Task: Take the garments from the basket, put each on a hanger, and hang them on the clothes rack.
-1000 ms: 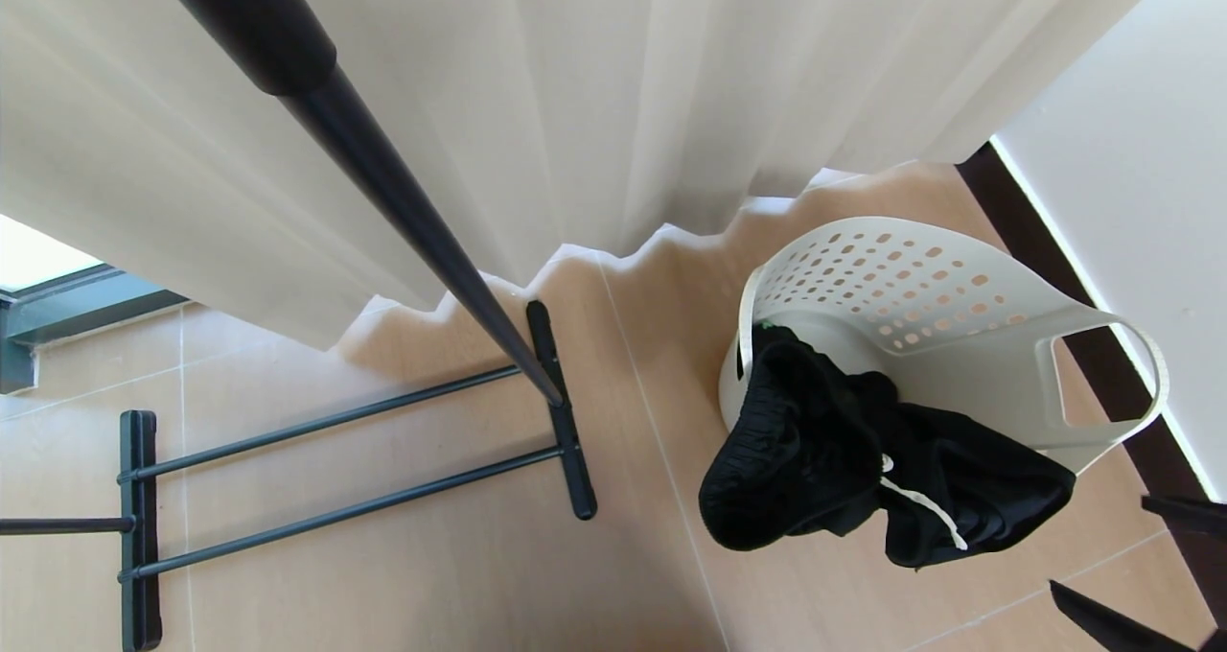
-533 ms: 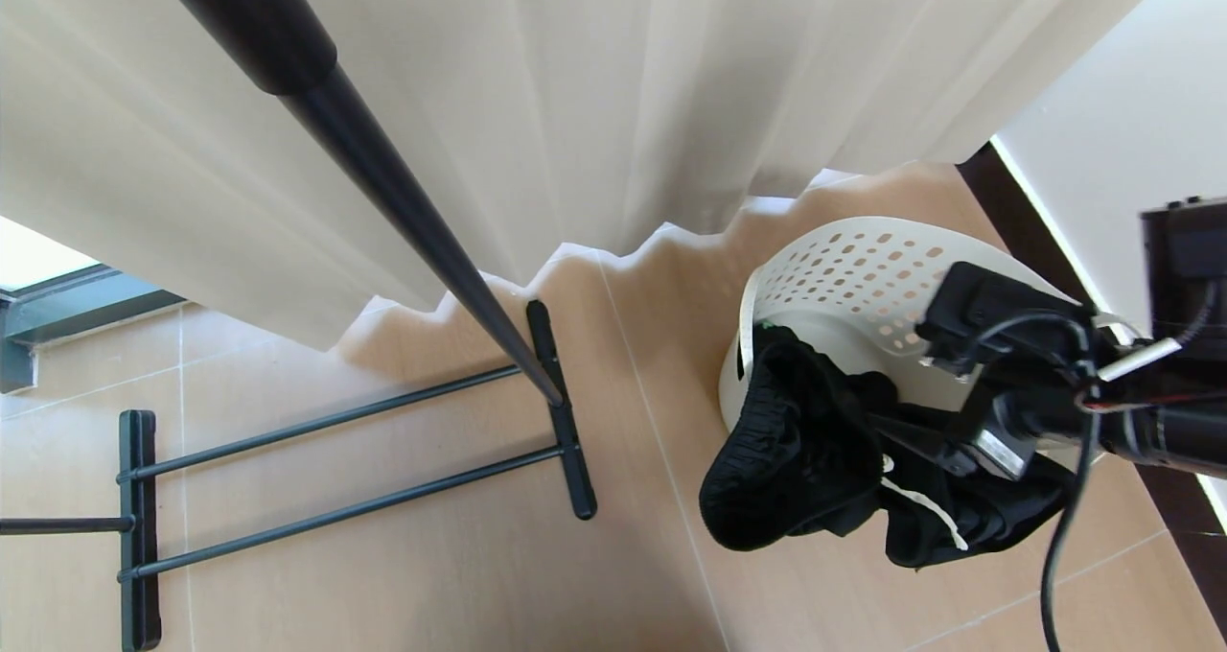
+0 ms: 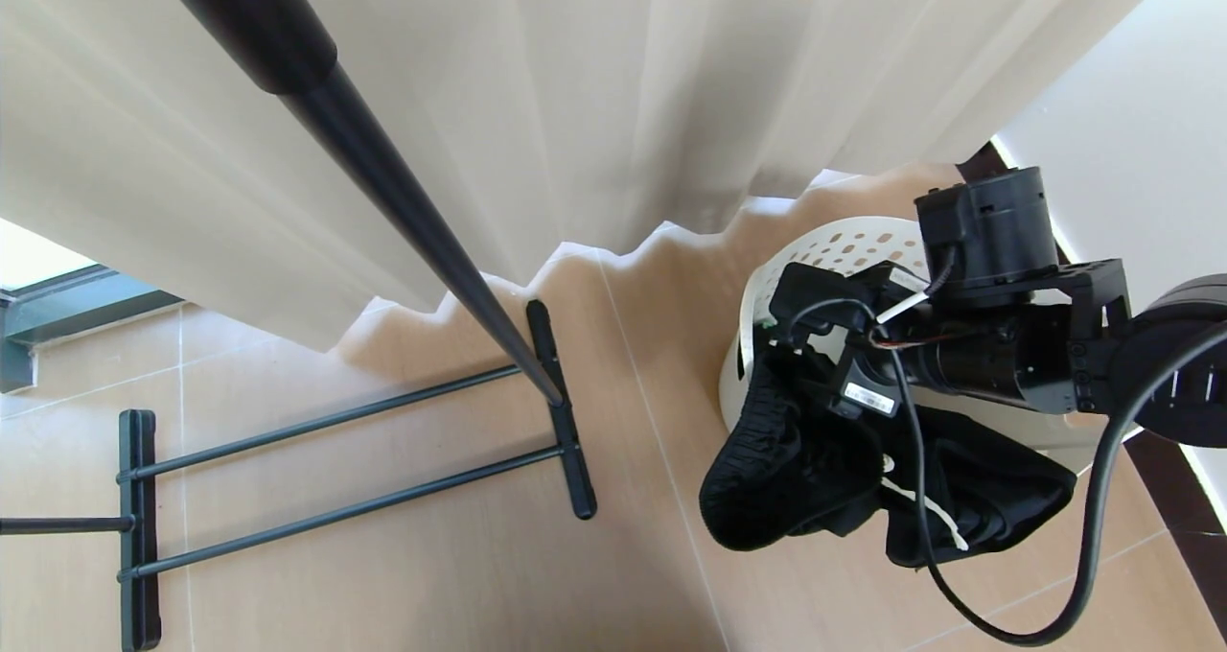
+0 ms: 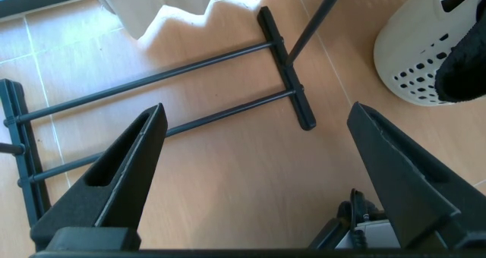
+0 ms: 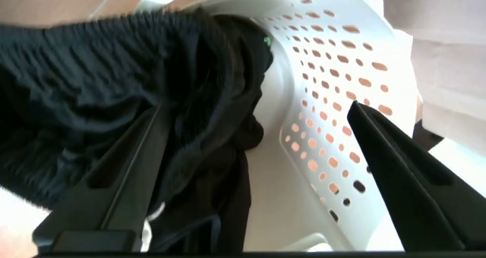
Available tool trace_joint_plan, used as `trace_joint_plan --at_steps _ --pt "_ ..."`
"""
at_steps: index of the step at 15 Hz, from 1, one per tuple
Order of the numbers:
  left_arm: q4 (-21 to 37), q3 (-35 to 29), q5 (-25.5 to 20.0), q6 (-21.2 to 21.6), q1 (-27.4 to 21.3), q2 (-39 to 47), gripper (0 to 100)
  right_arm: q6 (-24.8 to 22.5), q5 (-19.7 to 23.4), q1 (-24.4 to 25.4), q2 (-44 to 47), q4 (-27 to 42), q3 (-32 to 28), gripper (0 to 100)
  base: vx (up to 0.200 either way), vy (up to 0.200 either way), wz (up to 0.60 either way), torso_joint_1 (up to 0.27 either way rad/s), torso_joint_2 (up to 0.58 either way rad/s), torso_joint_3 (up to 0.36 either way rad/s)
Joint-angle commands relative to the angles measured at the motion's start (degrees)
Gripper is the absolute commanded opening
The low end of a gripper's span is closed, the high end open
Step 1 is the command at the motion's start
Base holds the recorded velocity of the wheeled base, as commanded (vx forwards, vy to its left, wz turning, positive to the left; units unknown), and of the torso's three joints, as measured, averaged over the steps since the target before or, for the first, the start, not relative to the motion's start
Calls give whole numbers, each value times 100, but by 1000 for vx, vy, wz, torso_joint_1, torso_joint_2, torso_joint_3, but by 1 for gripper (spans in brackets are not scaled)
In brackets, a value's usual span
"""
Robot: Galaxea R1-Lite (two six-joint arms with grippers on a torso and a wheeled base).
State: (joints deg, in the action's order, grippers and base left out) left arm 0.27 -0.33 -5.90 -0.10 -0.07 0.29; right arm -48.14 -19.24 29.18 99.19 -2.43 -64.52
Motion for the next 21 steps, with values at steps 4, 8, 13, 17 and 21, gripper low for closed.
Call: trace_joint_plan --at_steps 4,8,13,17,21 --pt "0 -2 1 1 -1 -3 100 -2 -10 -150 548 -30 -456 100 0 0 0 0 0 0" --pt "0 -2 1 1 -1 -3 100 15 -1 -308 724 -39 -711 100 0 0 0 0 0 0" --pt "0 -2 1 1 -1 -3 100 121 60 -308 830 -39 -851 100 0 0 0 0 0 0" --pt "0 -2 1 1 -1 -3 100 173 69 -308 935 -47 -913 100 0 0 0 0 0 0" --pt "0 -2 1 1 -1 -3 100 209 69 -308 1032 -47 -992 0 0 0 0 0 0 0"
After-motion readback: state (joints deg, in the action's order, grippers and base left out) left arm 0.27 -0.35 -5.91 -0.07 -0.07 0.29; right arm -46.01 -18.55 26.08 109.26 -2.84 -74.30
